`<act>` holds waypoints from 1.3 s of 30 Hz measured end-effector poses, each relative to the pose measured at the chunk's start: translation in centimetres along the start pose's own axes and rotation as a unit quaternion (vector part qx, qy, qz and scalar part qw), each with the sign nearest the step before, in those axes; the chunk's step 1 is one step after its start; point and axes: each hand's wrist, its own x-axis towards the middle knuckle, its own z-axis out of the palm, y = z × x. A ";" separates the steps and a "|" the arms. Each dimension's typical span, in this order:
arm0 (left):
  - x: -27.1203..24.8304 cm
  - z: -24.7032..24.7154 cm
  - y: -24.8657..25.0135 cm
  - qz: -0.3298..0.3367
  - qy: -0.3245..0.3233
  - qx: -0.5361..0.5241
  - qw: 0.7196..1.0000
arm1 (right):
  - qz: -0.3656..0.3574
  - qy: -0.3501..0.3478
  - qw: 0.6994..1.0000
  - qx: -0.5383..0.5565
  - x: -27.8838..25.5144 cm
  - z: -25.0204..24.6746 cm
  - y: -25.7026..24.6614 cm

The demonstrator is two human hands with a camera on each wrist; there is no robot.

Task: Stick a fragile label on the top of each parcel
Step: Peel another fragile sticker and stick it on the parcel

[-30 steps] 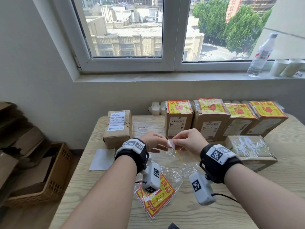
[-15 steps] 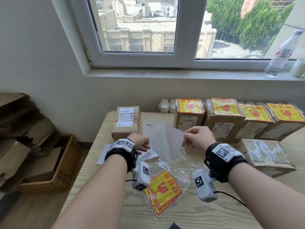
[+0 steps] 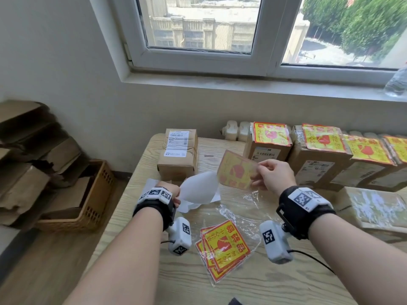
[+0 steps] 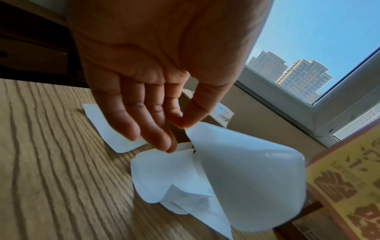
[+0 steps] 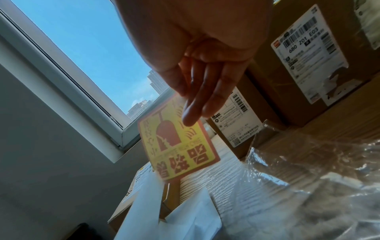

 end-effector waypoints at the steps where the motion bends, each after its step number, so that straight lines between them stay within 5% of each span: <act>1: 0.4 0.1 -0.2 -0.001 0.005 -0.003 1.000 | 0.003 0.003 1.000 0.000 0.1 -0.1 0.0; 13: -1.1 2.5 2.1 0.018 -0.049 0.019 0.998 | -0.033 -0.013 0.999 -0.001 0.3 -1.5 0.9; 17: -2.2 3.5 3.7 0.097 -0.009 0.031 0.995 | -0.058 -0.021 0.998 -0.001 0.0 -2.6 0.8; 25: -8.0 7.2 7.3 0.179 -0.188 0.007 0.966 | -0.055 -0.032 0.994 0.085 -1.3 -6.5 0.4; 39: -15.3 15.6 11.2 0.248 -0.188 -0.040 0.950 | -0.076 0.069 0.992 0.075 -2.5 -16.5 3.5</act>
